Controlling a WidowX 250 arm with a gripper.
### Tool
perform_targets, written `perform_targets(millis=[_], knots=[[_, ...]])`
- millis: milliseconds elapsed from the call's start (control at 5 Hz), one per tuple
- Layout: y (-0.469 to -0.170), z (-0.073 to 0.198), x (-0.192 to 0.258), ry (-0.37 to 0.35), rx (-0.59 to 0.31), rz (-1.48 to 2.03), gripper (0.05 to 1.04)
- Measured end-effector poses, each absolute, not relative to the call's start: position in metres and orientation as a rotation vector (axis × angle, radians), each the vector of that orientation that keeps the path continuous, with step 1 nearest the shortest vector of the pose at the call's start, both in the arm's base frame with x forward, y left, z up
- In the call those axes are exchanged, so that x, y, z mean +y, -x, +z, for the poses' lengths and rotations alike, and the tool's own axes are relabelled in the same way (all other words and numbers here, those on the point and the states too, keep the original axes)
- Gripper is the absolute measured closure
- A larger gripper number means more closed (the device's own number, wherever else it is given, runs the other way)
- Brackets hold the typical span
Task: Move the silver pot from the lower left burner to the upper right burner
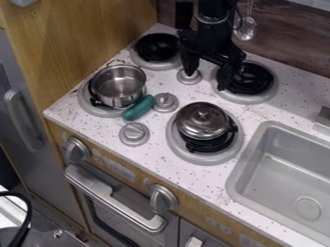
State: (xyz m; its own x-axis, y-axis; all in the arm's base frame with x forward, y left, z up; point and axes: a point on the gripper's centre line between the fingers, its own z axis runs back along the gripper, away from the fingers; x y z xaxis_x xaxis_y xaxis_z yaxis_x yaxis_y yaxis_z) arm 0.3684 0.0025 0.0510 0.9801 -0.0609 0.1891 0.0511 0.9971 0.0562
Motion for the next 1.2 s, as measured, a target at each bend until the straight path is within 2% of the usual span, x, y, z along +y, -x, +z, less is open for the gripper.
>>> perform_targets(millis=[200,800,1000,1200], knots=[[-0.364,0.036,0.004,-0.051,-0.149,-0.054,0.083],[-0.382,0.016,0.11,-0.089,-0.1,0.184,0.083],[-0.378,0.002,0.135,-0.082,-0.082,0.239,0.083],[-0.381,-0.023,0.139,-0.054,-0.021,0.252,0.083]])
